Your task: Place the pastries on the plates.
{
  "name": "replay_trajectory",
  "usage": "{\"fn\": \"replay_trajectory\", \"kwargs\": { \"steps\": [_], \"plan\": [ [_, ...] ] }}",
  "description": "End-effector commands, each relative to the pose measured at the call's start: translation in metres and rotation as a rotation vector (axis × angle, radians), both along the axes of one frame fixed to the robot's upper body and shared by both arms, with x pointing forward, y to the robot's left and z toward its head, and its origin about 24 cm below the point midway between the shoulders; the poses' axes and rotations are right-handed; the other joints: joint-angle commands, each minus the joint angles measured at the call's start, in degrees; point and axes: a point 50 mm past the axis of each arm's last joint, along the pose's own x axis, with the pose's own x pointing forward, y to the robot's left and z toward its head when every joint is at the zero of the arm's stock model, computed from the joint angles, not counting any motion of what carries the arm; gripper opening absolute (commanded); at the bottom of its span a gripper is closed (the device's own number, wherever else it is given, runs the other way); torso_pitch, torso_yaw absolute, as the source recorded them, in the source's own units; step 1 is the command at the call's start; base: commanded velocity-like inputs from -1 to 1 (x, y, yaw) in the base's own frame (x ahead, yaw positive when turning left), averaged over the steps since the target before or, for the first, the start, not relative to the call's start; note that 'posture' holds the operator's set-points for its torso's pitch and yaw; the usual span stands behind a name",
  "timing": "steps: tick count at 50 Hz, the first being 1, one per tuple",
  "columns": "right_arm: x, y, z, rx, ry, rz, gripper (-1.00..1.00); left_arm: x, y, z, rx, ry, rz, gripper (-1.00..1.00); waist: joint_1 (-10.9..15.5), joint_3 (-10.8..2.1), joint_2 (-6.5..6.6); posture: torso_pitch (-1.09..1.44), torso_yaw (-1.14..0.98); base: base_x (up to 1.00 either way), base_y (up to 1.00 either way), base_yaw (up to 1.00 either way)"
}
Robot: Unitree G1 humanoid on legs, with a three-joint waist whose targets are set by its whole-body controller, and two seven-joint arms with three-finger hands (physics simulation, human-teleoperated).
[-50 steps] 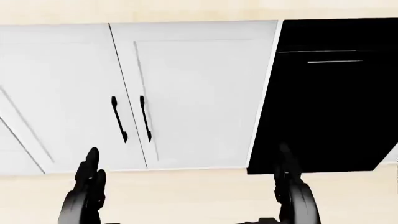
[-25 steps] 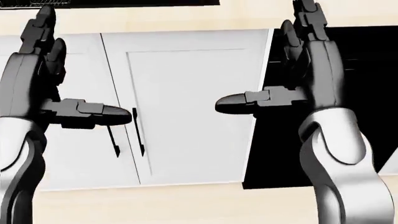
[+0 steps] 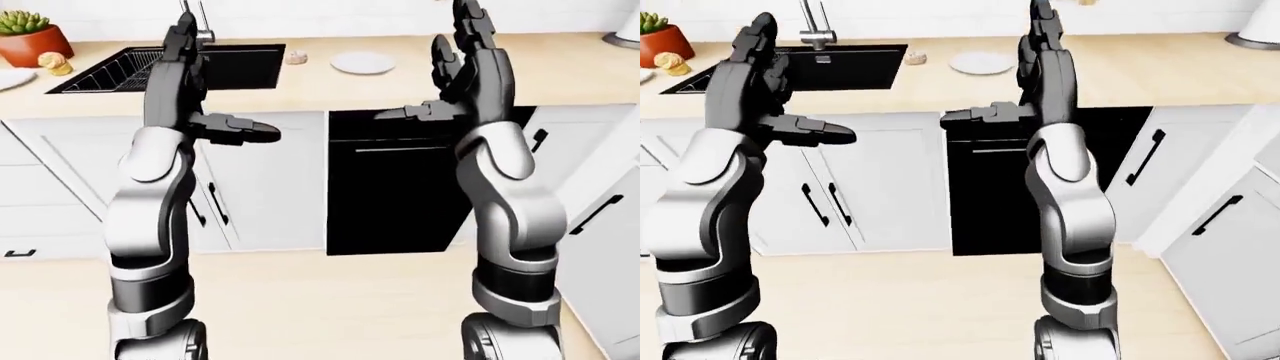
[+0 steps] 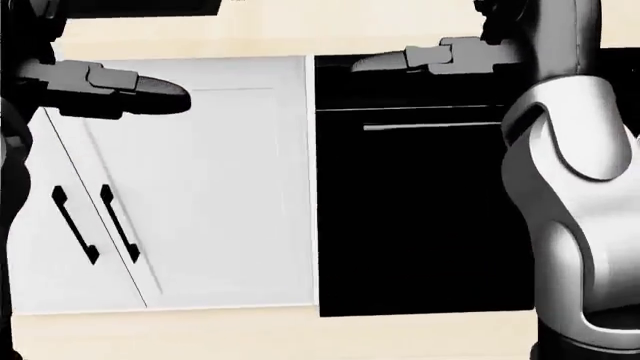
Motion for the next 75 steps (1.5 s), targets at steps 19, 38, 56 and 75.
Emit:
{"fn": "replay_trajectory", "kwargs": {
  "steps": [19, 38, 56, 75],
  "plan": [
    [-0.01, 0.002, 0.02, -0.024, -0.099, 0.01, 1.0, -0.017, 0.018, 0.017, 0.0, -0.072, 0.056, 1.0, -0.2, -0.65, -4.15, 0.0, 0.0, 0.3, -0.32, 0.0],
    [-0.012, 0.003, 0.026, -0.055, -0.114, 0.032, 1.0, -0.017, 0.021, 0.02, 0.005, -0.074, 0.069, 1.0, 0.38, -2.37, -3.82, 0.0, 0.0, 0.34, 0.18, 0.0],
    [-0.018, 0.0, 0.023, -0.05, -0.119, 0.026, 1.0, -0.02, 0.027, 0.023, 0.013, -0.075, 0.085, 1.0, 0.07, -2.34, -2.37, 0.0, 0.0, 0.18, 0.46, 0.0],
    [-0.021, -0.003, 0.024, -0.025, -0.127, 0.018, 1.0, -0.023, 0.027, 0.021, 0.016, -0.074, 0.089, 1.0, -0.07, -2.18, -3.3, 0.0, 0.0, 0.05, 0.08, 0.0]
  ]
}}
